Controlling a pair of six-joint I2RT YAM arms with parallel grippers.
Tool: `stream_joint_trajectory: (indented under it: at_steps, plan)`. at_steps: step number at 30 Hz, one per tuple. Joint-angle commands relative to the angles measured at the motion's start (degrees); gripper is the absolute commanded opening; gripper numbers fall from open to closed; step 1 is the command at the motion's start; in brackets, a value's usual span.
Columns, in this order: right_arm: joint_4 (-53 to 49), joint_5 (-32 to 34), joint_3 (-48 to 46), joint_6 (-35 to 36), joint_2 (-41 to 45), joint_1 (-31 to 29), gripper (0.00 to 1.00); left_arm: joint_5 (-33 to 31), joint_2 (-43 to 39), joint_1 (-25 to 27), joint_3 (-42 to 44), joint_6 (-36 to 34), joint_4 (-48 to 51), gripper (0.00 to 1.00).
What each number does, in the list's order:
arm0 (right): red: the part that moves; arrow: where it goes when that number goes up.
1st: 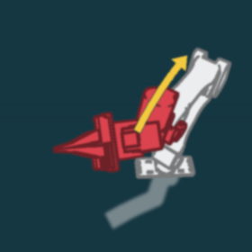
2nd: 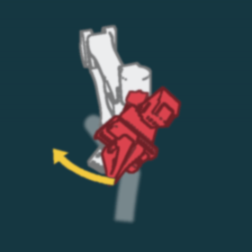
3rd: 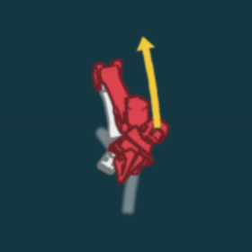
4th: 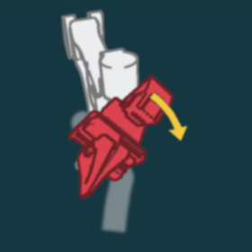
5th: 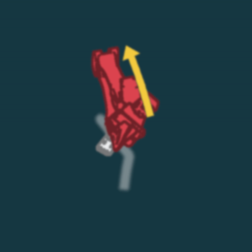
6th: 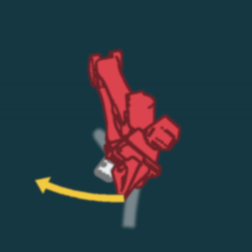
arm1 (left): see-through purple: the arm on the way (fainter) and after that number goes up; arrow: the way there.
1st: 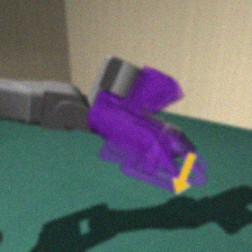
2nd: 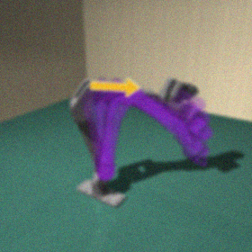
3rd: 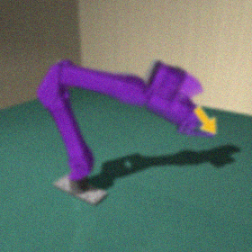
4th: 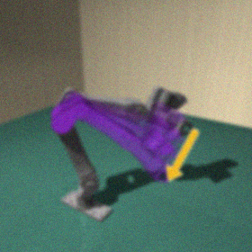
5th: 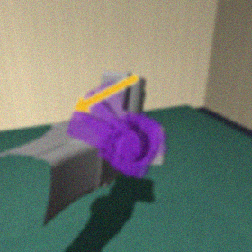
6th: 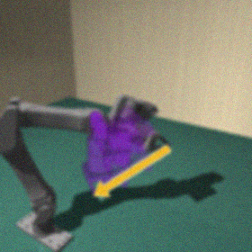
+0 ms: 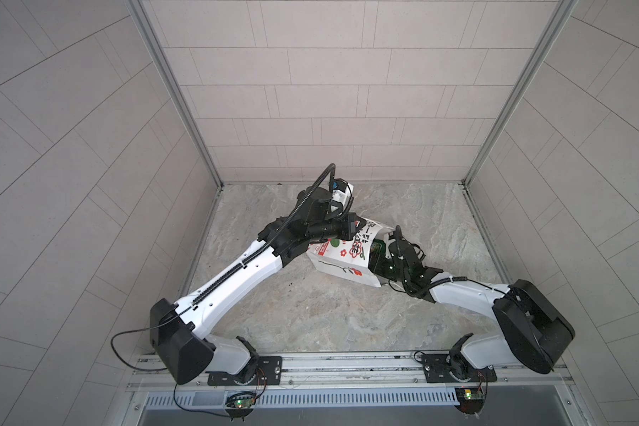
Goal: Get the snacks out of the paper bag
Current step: 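Reach the right gripper into the bag toward the green FOX'S candy packet, then close the right gripper on the green FOX'S packet and pull it out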
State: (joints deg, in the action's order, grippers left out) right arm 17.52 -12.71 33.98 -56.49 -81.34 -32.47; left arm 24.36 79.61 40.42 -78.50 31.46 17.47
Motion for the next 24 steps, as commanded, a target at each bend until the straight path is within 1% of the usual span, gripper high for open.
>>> stream_joint_trajectory:
  at_steps: [1,2,4,6,7,12,13,17,21,24]
  plan:
    - [3.0,-1.2,1.1,-0.8,-0.2,0.1,0.36,0.0,-2.2,0.1,-1.4,-1.1,0.4,0.0]
    - [2.8,-1.1,1.2,-0.7,0.0,0.0,0.31,-0.1,-2.3,0.1,-1.4,-1.2,0.5,0.0]
    - [2.2,-0.8,1.1,-0.3,0.9,0.0,0.16,-0.2,-2.4,0.2,-1.3,-1.4,0.7,0.0]
    - [1.2,-0.4,1.2,0.4,1.7,0.1,0.04,-0.4,-2.5,0.2,-1.3,-1.7,1.0,0.0]
    - [0.8,-0.1,1.1,0.8,2.3,0.0,0.0,-0.5,-2.5,0.1,-1.3,-1.9,1.2,0.0]
    - [-1.7,-0.1,1.2,3.1,5.3,0.1,0.0,-2.7,-2.8,0.2,-1.3,-3.6,4.0,0.0]
    - [-2.6,-0.3,2.8,3.9,6.1,0.0,0.0,-3.5,-2.9,0.1,-1.3,-4.1,4.9,0.0]
    - [-6.4,-0.9,3.7,6.8,8.6,0.1,0.0,-6.2,-3.9,0.1,-1.5,-6.0,7.5,0.0]
    - [-7.8,-2.2,3.4,9.4,11.2,0.0,0.0,-8.4,-4.6,0.1,-1.5,-7.3,9.3,0.0]
    - [-9.5,-1.6,3.0,10.7,13.4,0.0,0.0,-9.2,-4.9,0.1,-1.5,-8.1,10.2,0.0]
